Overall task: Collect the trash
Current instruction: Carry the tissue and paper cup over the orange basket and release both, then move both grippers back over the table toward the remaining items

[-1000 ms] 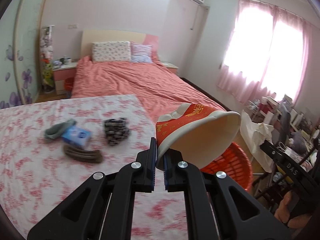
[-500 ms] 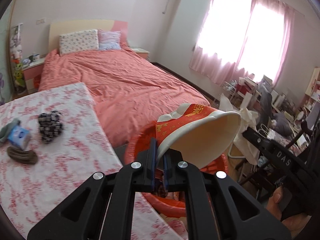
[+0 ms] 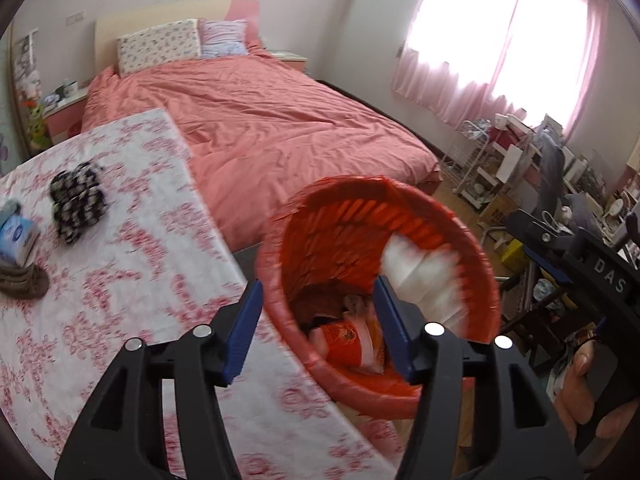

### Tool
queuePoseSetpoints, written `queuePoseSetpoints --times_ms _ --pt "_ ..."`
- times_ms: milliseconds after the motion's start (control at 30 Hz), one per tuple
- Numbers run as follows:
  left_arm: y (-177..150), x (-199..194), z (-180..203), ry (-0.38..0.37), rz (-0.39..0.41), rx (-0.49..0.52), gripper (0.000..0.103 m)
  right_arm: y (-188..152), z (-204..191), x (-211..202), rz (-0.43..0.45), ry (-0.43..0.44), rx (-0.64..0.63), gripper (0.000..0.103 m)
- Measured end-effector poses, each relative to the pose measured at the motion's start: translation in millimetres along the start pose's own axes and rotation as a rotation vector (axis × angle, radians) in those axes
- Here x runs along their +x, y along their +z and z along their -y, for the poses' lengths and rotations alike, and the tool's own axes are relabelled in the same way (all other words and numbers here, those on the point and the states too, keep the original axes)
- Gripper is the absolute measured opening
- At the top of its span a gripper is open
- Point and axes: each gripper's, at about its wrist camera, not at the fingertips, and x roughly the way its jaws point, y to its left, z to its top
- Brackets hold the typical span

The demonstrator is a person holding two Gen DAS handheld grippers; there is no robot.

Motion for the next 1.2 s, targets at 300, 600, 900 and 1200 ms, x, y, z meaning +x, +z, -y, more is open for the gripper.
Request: queuePoseSetpoints --times_ms 300,600,900,1200 --pt "-19 -31 -50 0.222 0.062 0.012 0.083 -20 -31 6 -0.025 -0.02 -0.098 0.059" --pt "-36 -67 -147 0.408 0.062 -0.125 0.092 -56 -107 26 -0.123 0.079 -0.24 0.059" --pt "-66 -114 -254 0.606 0.081 -0.281 0.097 -113 -232 58 -0.264 0.253 -0.435 0.048" --pt "-88 -136 -321 0.64 0.047 -0.426 0.097 -136 -331 100 -0.365 0.354 -0.473 0.042"
